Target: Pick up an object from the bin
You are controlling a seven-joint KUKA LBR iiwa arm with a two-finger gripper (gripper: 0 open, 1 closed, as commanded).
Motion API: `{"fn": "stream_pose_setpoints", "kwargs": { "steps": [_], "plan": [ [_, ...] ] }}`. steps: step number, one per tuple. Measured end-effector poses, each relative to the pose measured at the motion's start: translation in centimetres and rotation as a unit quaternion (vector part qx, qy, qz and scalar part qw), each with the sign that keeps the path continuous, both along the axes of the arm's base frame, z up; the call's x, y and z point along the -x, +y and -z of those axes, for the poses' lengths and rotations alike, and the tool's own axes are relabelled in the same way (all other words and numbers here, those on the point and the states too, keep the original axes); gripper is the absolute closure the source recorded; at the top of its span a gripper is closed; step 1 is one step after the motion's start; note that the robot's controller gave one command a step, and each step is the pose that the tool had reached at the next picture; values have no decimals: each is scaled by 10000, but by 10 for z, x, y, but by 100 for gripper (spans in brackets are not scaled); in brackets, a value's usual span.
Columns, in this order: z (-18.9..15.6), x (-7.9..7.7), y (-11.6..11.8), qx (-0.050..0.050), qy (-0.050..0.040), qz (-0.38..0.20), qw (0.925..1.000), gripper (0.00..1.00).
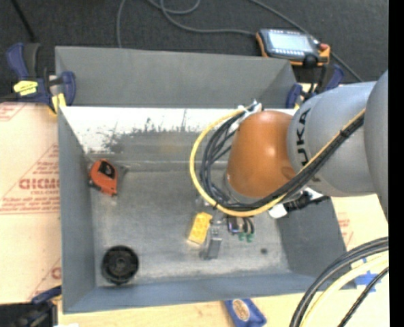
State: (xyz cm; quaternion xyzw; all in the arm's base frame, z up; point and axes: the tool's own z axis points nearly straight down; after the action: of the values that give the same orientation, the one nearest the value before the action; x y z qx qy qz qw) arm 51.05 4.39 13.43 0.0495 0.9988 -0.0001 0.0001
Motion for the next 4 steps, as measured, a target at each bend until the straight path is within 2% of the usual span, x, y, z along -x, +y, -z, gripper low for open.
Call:
{"fn": "stream_pose_setpoints", "kwargs": {
  "steps": [1, 2, 3, 4],
  "plan": [
    [39, -54, -14, -1, -17, -175, 9998, 100],
    [39, -54, -14, -4, -18, -169, 9999, 0],
    [39, -54, -14, -5, -18, -167, 9999, 0],
    [64, -49, 13, -3, -6, -1254, 9921, 100]
  ]
}}
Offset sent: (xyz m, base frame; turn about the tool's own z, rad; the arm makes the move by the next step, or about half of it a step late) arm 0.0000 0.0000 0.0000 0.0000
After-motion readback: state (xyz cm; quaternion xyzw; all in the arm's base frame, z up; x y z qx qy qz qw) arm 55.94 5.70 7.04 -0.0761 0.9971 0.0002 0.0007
